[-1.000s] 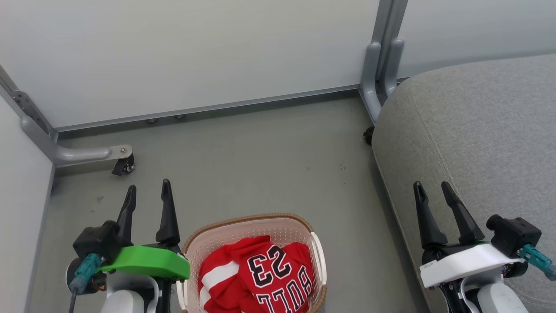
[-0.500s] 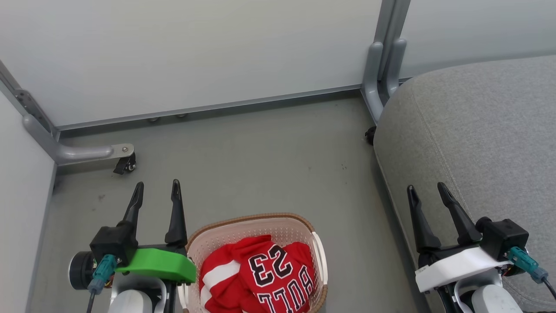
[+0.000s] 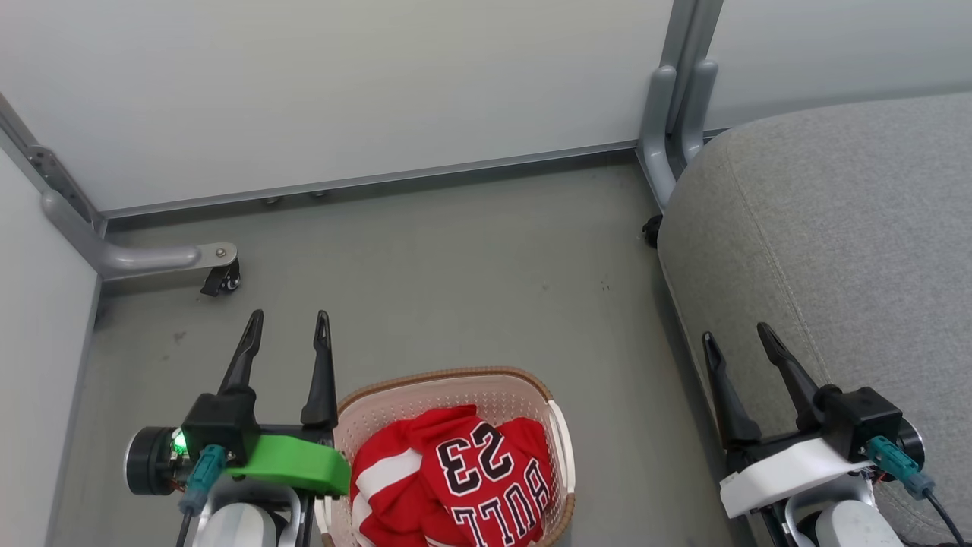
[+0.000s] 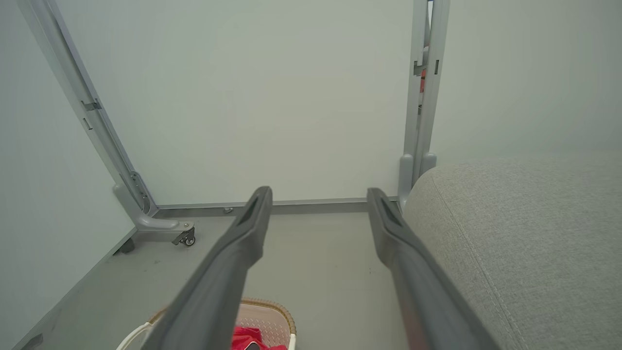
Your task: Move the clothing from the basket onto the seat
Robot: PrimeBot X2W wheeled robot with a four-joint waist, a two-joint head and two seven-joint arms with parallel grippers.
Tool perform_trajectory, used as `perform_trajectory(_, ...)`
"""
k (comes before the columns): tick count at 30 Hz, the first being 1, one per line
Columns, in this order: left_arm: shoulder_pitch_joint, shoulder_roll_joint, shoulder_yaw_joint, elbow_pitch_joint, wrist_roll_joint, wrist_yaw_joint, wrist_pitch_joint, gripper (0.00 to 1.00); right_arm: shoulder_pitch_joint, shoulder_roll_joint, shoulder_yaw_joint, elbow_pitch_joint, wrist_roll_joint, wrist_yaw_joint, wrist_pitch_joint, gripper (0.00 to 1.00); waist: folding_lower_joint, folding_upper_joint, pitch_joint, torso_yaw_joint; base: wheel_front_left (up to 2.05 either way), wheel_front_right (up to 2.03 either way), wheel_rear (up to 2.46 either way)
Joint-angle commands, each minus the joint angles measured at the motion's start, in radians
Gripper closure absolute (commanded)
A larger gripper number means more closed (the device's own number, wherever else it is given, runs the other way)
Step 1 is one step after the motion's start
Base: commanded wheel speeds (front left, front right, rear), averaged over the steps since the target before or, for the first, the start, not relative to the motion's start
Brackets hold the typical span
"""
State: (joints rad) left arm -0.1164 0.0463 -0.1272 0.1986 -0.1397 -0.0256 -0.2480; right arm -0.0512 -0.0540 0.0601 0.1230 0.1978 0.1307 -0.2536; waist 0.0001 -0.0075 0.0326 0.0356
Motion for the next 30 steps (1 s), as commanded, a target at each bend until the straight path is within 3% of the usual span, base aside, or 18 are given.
perform_trajectory(1, -0.018, 0.007, -0.001, 0.001, 0.020, -0.002, -0.011, 0.00, -0.003, 0.000, -0.003, 0.001, -0.023, 0.000, -0.007, 0.00, -0.0001, 0.0072, 0.000, 0.000, 0.00, 0.00, 0.00)
perform_trajectory(7, -0.019, 0.007, -0.009, 0.008, 0.059, -0.002, -0.021, 0.00, -0.002, 0.004, -0.005, 0.006, -0.064, 0.000, -0.012, 0.00, -0.0001, 0.0075, 0.001, 0.001, 0.00, 0.00, 0.00)
perform_trajectory(24, -0.027, 0.007, -0.010, 0.018, 0.041, -0.003, -0.017, 0.00, -0.010, 0.004, 0.000, 0.018, -0.057, 0.000, -0.011, 0.00, -0.0001, 0.0075, 0.006, 0.000, 0.00, 0.00, 0.00)
perform_trajectory(30, -0.057, 0.008, -0.028, 0.029, 0.053, -0.026, -0.017, 0.00, -0.028, 0.004, 0.005, 0.004, -0.058, 0.000, -0.011, 0.00, -0.0001, 0.0075, 0.042, -0.014, 0.00, 0.00, 0.00)
